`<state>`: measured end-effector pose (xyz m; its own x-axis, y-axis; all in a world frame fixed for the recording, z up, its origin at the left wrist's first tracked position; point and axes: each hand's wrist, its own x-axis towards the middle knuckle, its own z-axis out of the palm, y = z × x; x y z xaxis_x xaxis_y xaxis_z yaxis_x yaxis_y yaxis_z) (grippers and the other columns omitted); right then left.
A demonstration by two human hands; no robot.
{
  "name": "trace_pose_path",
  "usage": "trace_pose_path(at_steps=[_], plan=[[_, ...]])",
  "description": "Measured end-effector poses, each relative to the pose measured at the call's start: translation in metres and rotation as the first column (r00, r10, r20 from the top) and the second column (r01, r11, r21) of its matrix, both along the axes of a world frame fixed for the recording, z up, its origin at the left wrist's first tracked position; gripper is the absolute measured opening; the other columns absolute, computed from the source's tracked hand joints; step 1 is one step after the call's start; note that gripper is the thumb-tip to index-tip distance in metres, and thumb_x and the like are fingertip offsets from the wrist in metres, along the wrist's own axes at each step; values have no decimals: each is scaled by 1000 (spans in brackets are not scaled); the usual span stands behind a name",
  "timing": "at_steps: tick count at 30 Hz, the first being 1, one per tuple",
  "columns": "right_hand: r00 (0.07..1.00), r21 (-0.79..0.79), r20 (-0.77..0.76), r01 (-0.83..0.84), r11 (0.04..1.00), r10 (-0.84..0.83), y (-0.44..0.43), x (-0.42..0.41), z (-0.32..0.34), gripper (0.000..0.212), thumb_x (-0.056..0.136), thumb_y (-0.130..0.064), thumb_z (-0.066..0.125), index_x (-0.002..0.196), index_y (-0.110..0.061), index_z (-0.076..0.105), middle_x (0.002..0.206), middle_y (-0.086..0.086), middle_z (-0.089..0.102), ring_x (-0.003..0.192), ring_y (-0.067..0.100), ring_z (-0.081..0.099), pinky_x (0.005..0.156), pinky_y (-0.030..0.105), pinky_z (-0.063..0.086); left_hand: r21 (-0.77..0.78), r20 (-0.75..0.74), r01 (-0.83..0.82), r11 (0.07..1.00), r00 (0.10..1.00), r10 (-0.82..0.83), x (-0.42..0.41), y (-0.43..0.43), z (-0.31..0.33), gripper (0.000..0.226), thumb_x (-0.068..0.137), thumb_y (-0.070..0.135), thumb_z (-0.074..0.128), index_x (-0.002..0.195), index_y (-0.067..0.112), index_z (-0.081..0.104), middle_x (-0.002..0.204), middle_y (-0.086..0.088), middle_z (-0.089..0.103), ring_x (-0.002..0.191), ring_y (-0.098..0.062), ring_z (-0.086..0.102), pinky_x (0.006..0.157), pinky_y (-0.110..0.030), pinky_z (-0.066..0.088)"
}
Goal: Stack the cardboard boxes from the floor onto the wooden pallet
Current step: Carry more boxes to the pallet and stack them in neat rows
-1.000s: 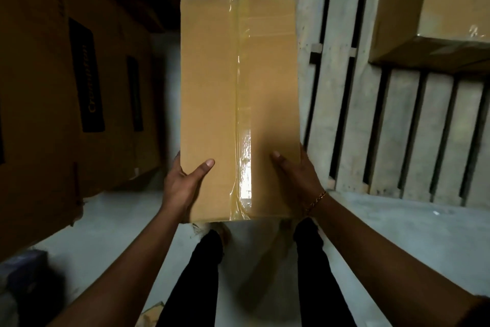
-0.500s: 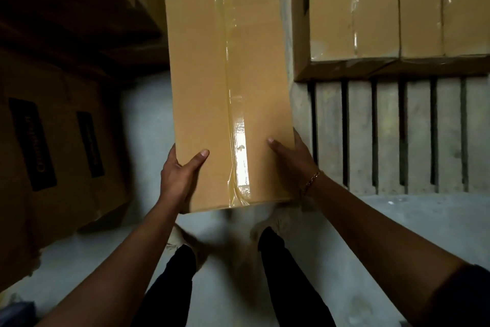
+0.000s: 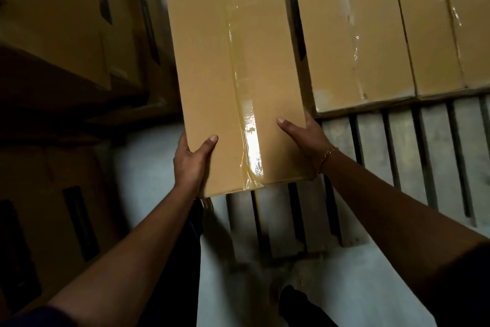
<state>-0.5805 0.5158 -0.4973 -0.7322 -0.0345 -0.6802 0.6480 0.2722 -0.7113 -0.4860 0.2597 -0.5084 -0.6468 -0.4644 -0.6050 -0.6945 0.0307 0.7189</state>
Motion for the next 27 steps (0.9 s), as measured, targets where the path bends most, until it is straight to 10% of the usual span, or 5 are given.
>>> trace_pose_path(at_steps=[7, 14, 18, 24, 27], plan=[[1000, 54, -2, -29, 998, 29, -14, -48, -56, 36, 96, -25, 72, 128, -20, 57, 106, -17, 65, 86, -15, 61, 70, 2, 47, -5, 7, 95, 995, 995, -95, -53, -25, -58, 68, 83, 54, 80, 143, 36, 53, 125, 15, 68, 115, -11, 65, 105, -43, 52], [998, 47, 12, -61, 997, 61, -11, -34, -73, 55, 95, -13, 72, 145, -8, 48, 121, -1, 65, 91, -10, 64, 80, 9, 52, 18, 115, 180, 983, 977, -181, -43, -24, -75, 87, 74, 67, 76, 149, 36, 42, 136, 9, 63, 124, -22, 60, 110, -53, 48], [989, 193, -21, -141, 971, 148, -1, -17, -67, 65, 89, -32, 79, 147, -23, 50, 130, -8, 65, 114, 10, 64, 104, 38, 52, -48, 146, 262, 964, 956, -253, -43, -20, -69, 117, 65, 70, 78, 159, 32, 20, 150, 1, 52, 135, -28, 52, 113, -50, 43], [782, 703, -362, -128, 699, 508, 36, 18, -49, 69, 87, -52, 67, 144, -17, 50, 138, 9, 55, 122, 29, 53, 91, 51, 52, -178, 175, 542, 821, 839, -516, -3, -12, -49, 154, 56, 68, 92, 160, 39, -17, 171, 6, 13, 152, -24, 27, 117, -49, 34], [694, 842, -272, -164, 514, 667, 61, 13, -51, 105, 76, -76, 64, 156, -13, 36, 160, 14, 35, 143, 35, 37, 107, 54, 37, -228, 235, 677, 700, 736, -635, 15, -16, -51, 164, 47, 71, 92, 159, 36, -22, 172, 13, -9, 157, -24, 17, 115, -53, 39]])
